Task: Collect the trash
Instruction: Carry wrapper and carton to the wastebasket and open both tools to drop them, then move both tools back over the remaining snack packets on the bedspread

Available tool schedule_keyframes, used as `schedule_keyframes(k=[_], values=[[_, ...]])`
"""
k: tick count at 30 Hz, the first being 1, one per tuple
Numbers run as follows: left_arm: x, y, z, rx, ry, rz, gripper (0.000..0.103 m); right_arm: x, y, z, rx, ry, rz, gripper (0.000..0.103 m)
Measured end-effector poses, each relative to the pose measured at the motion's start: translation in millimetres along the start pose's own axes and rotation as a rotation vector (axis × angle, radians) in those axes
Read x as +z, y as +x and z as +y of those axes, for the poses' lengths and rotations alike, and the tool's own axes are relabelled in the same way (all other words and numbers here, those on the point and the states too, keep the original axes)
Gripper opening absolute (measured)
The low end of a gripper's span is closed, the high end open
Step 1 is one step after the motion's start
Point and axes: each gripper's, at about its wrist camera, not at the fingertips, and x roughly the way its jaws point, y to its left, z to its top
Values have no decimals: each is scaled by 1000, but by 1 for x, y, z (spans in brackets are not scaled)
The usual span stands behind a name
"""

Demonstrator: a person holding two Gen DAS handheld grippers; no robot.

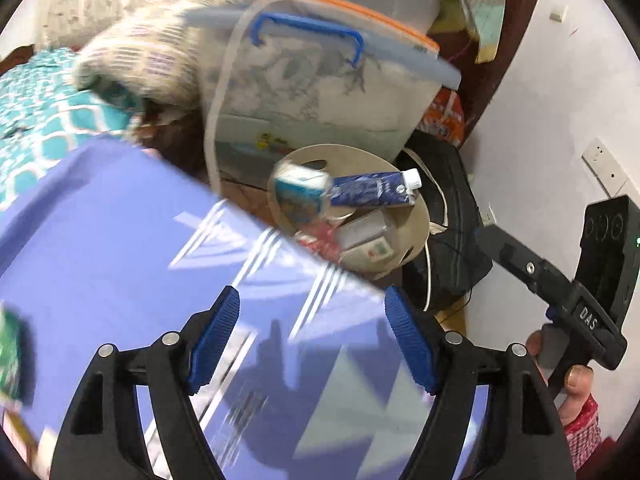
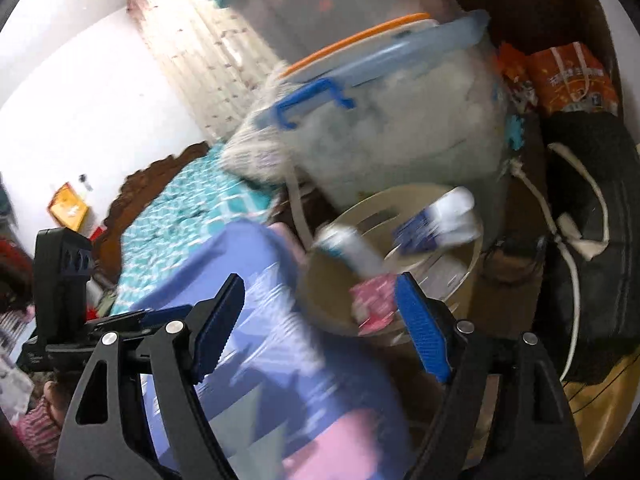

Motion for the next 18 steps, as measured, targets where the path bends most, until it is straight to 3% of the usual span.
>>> schedule_keyframes(k=[8, 18], values=[[-101, -110, 45, 220, -53, -92, 72, -90, -22, 96, 5, 9, 58, 79], [-196, -204, 111, 404, -203, -151, 72, -163, -16, 200, 68, -147, 194, 79]])
